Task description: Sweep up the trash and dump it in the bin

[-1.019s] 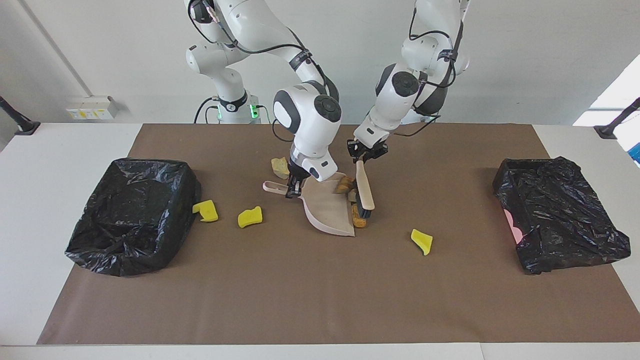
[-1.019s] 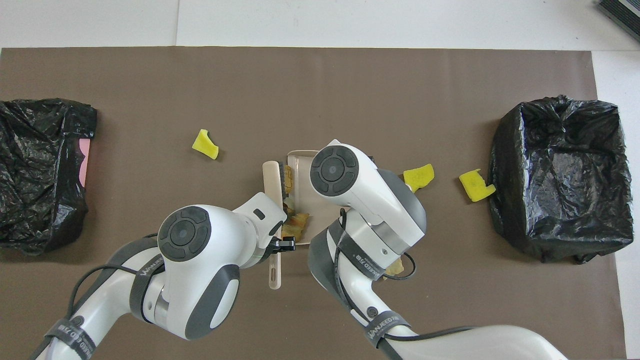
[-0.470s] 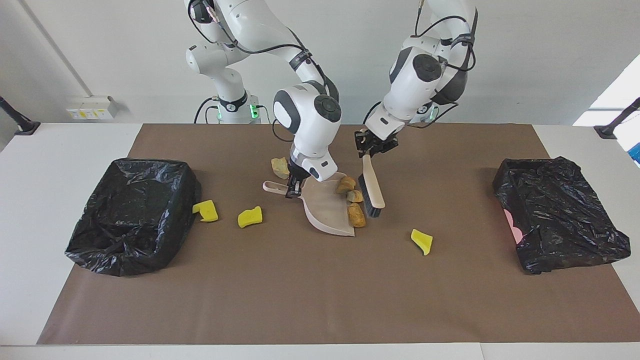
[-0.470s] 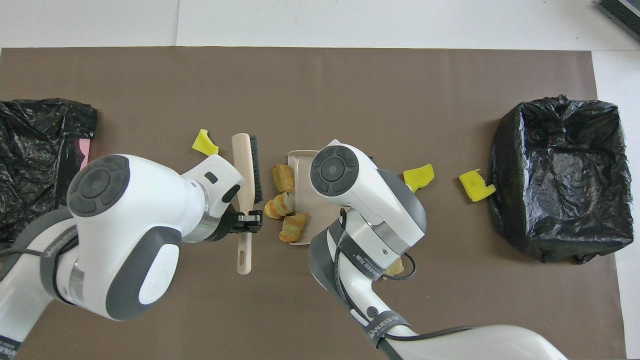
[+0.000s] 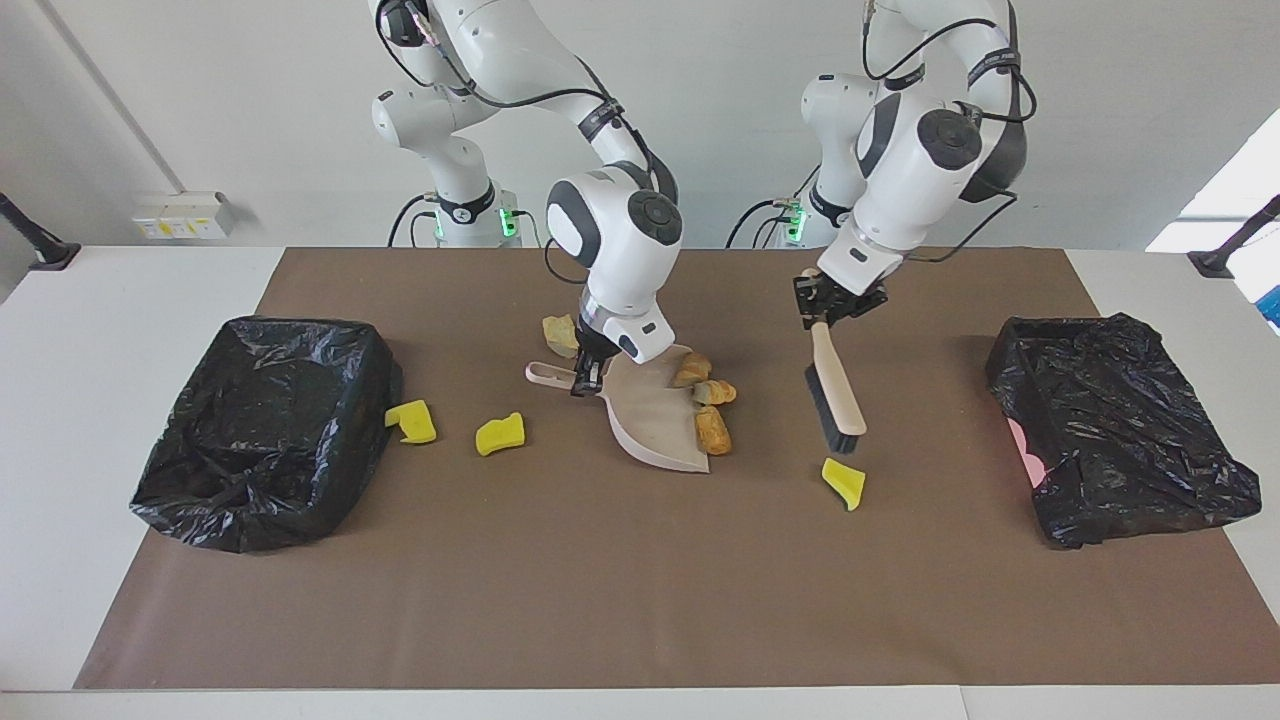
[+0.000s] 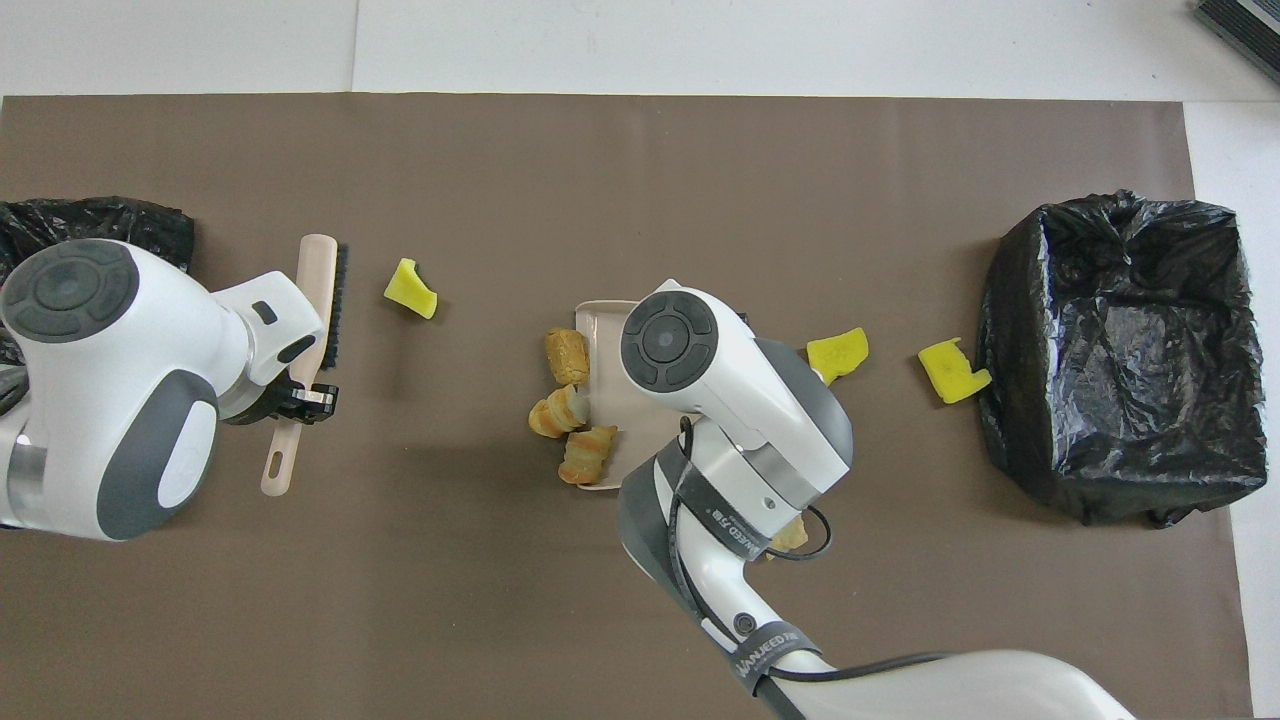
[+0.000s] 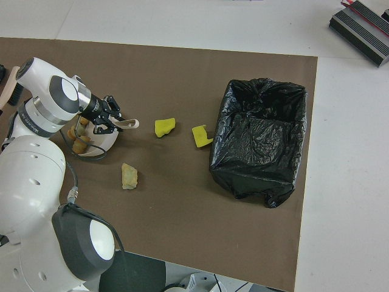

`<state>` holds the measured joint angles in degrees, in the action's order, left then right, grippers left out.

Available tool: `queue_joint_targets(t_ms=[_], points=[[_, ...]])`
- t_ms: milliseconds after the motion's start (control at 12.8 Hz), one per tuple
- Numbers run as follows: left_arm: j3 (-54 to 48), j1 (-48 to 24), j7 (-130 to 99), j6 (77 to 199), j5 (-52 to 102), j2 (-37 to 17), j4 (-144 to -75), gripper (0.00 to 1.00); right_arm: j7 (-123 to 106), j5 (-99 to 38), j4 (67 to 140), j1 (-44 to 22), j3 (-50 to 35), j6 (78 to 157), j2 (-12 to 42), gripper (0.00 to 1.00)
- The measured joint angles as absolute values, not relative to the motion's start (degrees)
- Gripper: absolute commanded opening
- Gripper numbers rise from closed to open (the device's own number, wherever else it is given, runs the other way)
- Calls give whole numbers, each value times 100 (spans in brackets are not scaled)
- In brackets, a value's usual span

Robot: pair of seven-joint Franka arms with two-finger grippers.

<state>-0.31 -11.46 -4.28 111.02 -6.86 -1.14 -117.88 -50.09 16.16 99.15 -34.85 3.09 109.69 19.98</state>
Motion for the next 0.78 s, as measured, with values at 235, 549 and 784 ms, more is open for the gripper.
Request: queue_joint_targets(t_ms=[235, 549, 784], points=[[-27, -904, -108, 11387, -990, -667, -11512, 0, -5009, 1616, 9915, -3485, 309, 10969, 1998, 0], [-119, -895, -68, 11702, -992, -1293, -11045, 0, -5009, 1616, 9918, -3482, 311, 11005, 1999, 0], [-169, -1163, -88, 11651, -991, -1431, -11069, 0, -5010, 1612, 9924, -3483, 307, 11018, 2000, 0]])
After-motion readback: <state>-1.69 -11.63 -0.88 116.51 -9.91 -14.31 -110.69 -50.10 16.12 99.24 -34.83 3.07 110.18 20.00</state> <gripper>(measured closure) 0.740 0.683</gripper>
